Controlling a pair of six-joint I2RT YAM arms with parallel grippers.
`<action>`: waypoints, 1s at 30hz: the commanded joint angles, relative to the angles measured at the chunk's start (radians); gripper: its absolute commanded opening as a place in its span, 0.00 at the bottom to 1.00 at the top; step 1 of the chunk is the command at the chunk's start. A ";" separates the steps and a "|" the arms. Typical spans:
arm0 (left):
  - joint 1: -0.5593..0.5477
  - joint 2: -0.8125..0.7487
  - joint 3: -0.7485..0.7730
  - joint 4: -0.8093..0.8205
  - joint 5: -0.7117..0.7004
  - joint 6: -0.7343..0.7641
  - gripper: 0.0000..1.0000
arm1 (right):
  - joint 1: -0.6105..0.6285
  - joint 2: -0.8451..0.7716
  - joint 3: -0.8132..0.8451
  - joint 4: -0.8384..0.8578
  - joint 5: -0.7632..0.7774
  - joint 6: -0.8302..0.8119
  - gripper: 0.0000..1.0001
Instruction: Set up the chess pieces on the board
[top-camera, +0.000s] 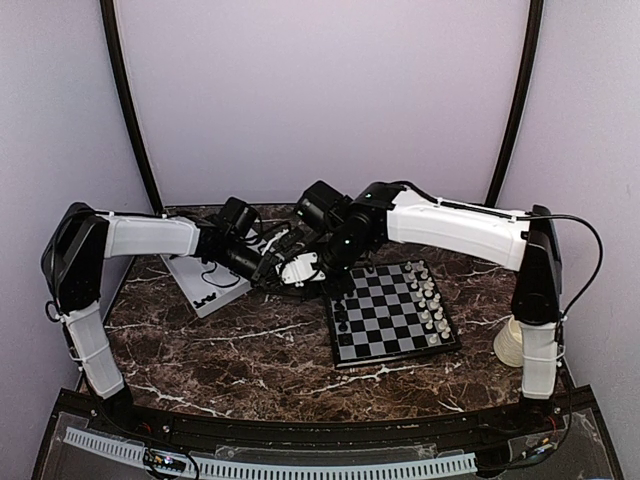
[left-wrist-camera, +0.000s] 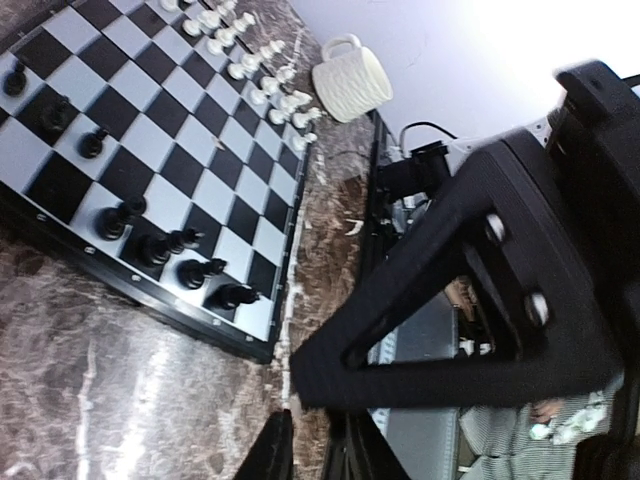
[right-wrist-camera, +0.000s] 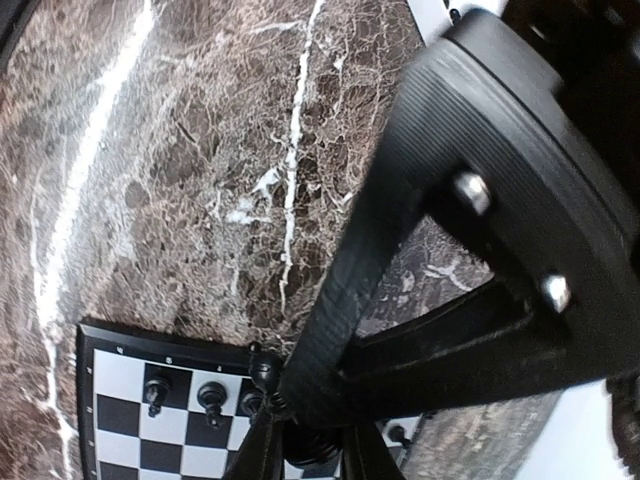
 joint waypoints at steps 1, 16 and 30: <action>0.003 -0.144 -0.004 0.005 -0.154 0.062 0.23 | -0.101 -0.067 -0.014 0.016 -0.175 0.151 0.01; -0.099 -0.483 -0.322 0.677 -0.601 0.012 0.35 | -0.339 -0.147 -0.174 0.259 -0.832 0.584 0.03; -0.154 -0.369 -0.249 0.724 -0.554 0.007 0.40 | -0.352 -0.149 -0.179 0.283 -0.884 0.634 0.04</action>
